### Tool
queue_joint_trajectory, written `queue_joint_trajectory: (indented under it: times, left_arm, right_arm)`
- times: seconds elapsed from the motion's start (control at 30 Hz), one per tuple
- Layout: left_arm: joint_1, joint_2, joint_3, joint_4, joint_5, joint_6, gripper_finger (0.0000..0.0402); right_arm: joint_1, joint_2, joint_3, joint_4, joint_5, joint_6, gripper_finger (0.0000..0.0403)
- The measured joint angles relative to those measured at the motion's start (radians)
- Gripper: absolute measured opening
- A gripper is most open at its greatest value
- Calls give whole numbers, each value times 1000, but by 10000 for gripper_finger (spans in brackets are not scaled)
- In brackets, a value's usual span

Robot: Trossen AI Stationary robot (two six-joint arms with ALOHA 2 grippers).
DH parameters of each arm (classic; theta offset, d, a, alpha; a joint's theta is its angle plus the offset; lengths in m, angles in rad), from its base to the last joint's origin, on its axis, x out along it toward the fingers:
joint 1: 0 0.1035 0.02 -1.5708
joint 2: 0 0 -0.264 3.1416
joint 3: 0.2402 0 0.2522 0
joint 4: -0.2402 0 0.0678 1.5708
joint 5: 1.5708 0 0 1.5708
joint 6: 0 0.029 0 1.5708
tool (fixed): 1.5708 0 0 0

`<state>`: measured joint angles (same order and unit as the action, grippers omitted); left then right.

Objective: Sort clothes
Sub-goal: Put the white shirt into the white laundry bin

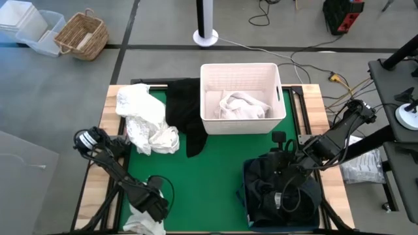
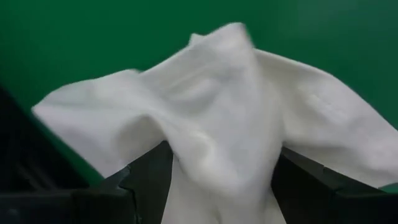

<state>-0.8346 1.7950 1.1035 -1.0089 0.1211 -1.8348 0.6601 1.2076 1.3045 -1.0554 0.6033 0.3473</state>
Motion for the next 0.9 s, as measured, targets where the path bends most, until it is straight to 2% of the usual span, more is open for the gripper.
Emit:
queue_joint_trajectory:
  times: [0.13,0.23,0.6,0.77,0.9]
  left_arm:
    - [2,0,-14,52,-7,76,223]
    - [2,0,-20,65,-6,93,197]
    - [4,-3,-20,65,-6,179,12]
    - [4,-36,1,65,-17,229,9]
    - [7,-64,69,9,-88,258,4]
  right_arm:
    - [0,0,0,0,0,0,12]
    - [0,0,0,0,0,0,12]
    - [0,0,0,0,1,0,12]
    - [0,0,0,0,1,0,12]
    - [0,0,0,-1,1,0,12]
